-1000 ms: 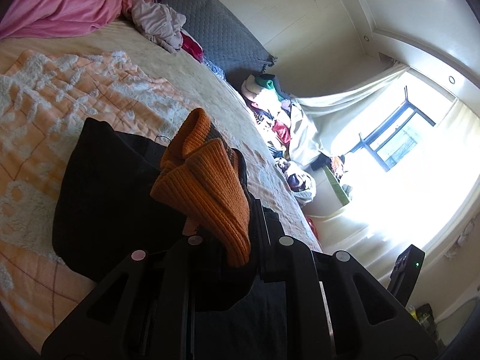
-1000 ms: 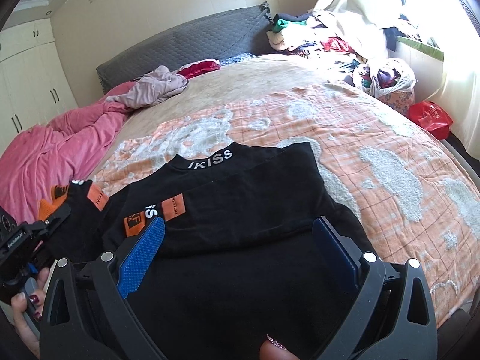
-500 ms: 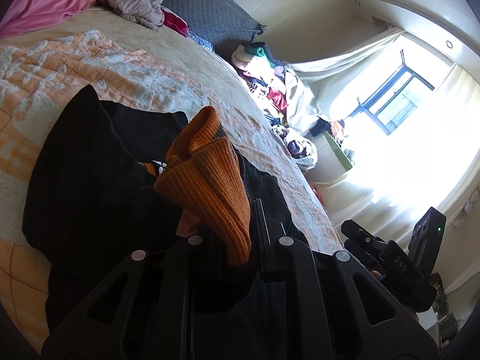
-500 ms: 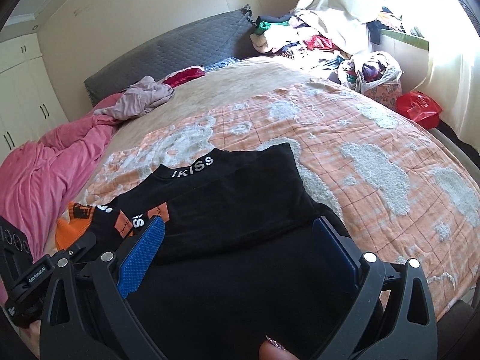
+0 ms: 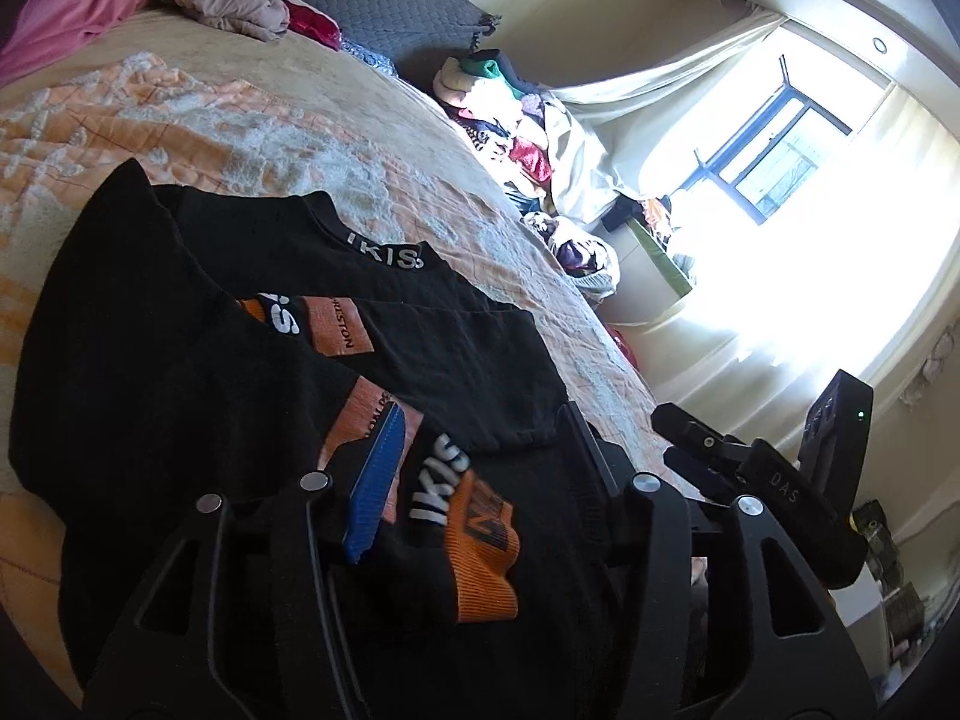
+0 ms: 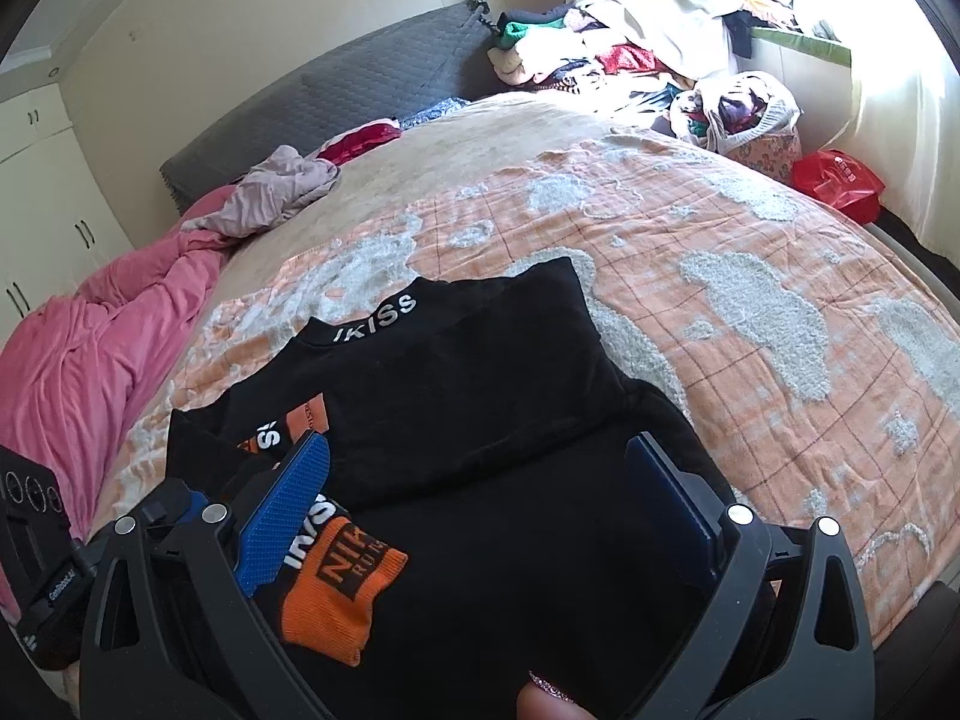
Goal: Fold small clothes
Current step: 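Carry the held sleeve across the sweatshirt body with the left tool, then grasp the orange cuff with the right tool while the left tool opens, then lay the held cuff onto the first folded sleeve with the right tool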
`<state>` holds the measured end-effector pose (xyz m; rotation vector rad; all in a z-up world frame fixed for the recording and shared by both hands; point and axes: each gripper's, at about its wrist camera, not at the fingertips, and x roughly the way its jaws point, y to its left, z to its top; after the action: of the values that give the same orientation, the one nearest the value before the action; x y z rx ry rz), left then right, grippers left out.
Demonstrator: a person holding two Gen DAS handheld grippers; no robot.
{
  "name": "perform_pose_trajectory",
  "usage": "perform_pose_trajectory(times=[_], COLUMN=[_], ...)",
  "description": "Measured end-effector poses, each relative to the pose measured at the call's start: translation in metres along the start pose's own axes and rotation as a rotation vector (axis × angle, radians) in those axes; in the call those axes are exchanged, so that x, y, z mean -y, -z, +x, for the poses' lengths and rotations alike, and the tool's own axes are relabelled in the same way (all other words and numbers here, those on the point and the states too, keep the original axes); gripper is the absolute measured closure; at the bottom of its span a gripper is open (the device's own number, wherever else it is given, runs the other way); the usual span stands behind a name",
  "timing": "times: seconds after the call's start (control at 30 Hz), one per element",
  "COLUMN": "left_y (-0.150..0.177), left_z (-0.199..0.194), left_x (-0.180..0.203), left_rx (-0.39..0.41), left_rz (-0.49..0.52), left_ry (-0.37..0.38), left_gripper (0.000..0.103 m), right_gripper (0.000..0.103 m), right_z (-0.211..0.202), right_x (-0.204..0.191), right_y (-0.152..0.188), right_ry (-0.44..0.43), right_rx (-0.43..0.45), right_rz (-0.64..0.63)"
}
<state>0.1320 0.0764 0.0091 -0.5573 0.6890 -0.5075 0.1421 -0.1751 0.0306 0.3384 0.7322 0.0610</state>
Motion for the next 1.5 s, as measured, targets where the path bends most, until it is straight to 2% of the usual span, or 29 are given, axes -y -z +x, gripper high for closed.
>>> perform_pose_trajectory(times=[0.13,0.23,0.27,0.37,0.43,0.47,0.6,0.67,0.7,0.77,0.8,0.83,1.07,1.17,1.5], left_y=[-0.009,-0.015,-0.017,-0.021,-0.023,-0.024,-0.027,-0.028,-0.028,-0.029,-0.03,-0.03,-0.038,-0.043,-0.068], left_z=[-0.01,-0.018,-0.019,-0.024,-0.028,-0.03,-0.04,-0.043,-0.045,-0.048,-0.049,-0.049,-0.059,-0.056,-0.049], left_x=[-0.004,-0.013,-0.017,-0.025,-0.029,-0.031,-0.037,-0.042,-0.044,-0.048,-0.049,-0.051,-0.063,-0.067,-0.071], left_rx=[0.018,0.037,0.04,0.045,0.056,0.064,0.084,0.09,0.092,0.099,0.101,0.102,0.128,0.116,0.125], left_rz=[0.023,0.03,0.029,0.034,0.027,0.019,-0.004,-0.023,-0.032,-0.045,-0.05,-0.052,-0.099,-0.106,-0.052], left_ry=[-0.084,-0.177,-0.199,-0.26,-0.28,-0.281,-0.292,-0.297,-0.298,-0.31,-0.321,-0.326,-0.345,-0.359,-0.422], left_gripper=[0.039,0.03,0.022,0.021,0.011,0.01,0.01,0.01,0.01,0.01,0.01,0.01,0.01,0.01,0.01], right_gripper=[0.005,0.005,0.005,0.005,0.009,0.018,0.032,0.053,0.059,0.078,0.081,0.089,0.09,0.09,0.091], right_z=[0.015,0.028,0.033,0.044,0.049,0.051,0.059,0.061,0.062,0.06,0.06,0.061,0.05,0.043,0.037], right_x=[-0.008,-0.02,-0.024,-0.035,-0.042,-0.045,-0.055,-0.057,-0.059,-0.062,-0.062,-0.063,-0.072,-0.076,-0.083], right_y=[0.011,0.025,0.031,0.044,0.051,0.054,0.064,0.065,0.066,0.066,0.064,0.063,0.044,0.029,-0.027], right_ry=[-0.052,-0.095,-0.107,-0.13,-0.148,-0.155,-0.146,-0.147,-0.157,-0.171,-0.177,-0.198,-0.257,-0.278,-0.197], right_rx=[-0.079,-0.155,-0.178,-0.227,-0.241,-0.249,-0.24,-0.22,-0.213,-0.196,-0.196,-0.201,-0.159,-0.133,-0.034], right_rz=[-0.019,-0.051,-0.065,-0.088,-0.105,-0.115,-0.152,-0.167,-0.178,-0.208,-0.215,-0.217,-0.264,-0.305,-0.442])
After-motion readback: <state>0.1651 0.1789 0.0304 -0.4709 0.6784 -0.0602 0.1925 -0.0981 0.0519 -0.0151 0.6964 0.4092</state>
